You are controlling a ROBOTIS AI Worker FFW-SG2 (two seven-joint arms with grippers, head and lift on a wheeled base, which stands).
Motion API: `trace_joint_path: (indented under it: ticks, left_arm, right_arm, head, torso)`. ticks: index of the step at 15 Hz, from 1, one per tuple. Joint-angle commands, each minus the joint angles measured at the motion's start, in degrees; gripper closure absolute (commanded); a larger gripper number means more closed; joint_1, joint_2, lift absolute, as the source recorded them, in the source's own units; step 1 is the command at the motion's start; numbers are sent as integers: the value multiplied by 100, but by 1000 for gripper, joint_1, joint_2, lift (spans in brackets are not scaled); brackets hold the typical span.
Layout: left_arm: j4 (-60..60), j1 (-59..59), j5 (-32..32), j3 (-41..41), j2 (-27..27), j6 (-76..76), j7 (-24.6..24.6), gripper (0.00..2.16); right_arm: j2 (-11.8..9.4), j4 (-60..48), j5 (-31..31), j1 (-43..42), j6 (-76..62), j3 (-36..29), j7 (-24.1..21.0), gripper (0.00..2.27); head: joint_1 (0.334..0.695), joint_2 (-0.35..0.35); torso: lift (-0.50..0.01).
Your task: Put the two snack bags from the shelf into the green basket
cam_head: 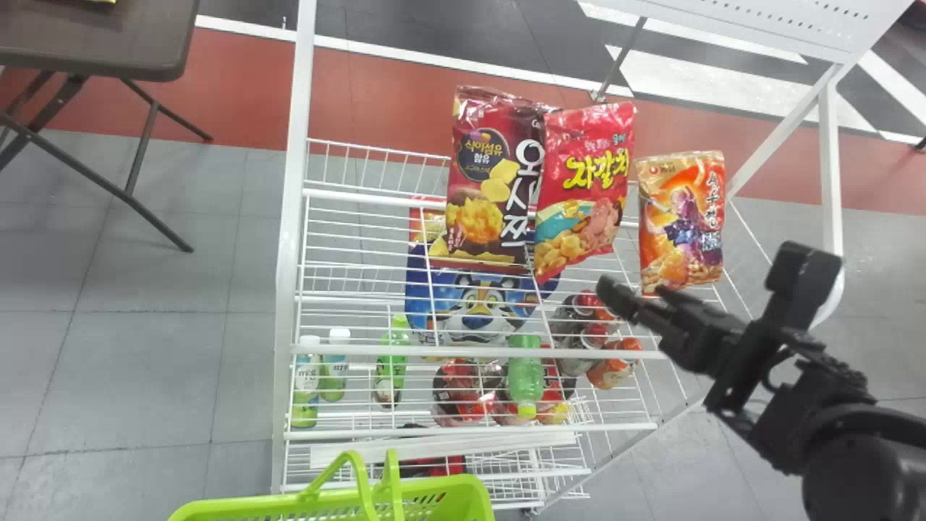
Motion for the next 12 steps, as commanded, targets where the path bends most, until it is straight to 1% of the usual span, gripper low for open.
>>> trace_joint_path:
  ticks: [1,2,3,5,7,9,12]
  left_arm:
    - [-8,23,-5,-3,8,-6,-9,1804]
    - [-8,32,-5,-12,17,-6,-18,1804]
    - [-8,41,-5,-12,17,-6,-18,1804]
    - [-8,58,-5,-12,26,-6,-27,1808]
    - [-8,67,-5,-12,35,-6,-27,1804]
    - [-8,67,-22,-12,26,-6,-18,1804]
    - [-8,58,-40,-29,26,-6,0,1804]
  right_arm:
    - [-8,620,76,-358,-930,-230,208,110]
    - [-17,875,76,-525,-1071,-344,340,110]
    - [-69,1156,103,-692,-1282,-450,445,110]
    - [-245,1675,155,-947,-1546,-643,665,124]
    - [-535,2229,208,-1149,-1827,-810,867,127]
    - [-799,2668,279,-1246,-2073,-837,1026,134]
    - [-1089,3248,630,-1377,-2741,-766,1254,144]
  head:
    - [695,-350]
    - [695,-350]
    - [695,-350]
    - [695,-350]
    - [695,-350]
    - [695,-350]
    - [695,-350]
  torso:
    - [-11]
    - [-11]
    - [-11]
    - [-11]
    - [-11]
    - [-11]
    - [-11]
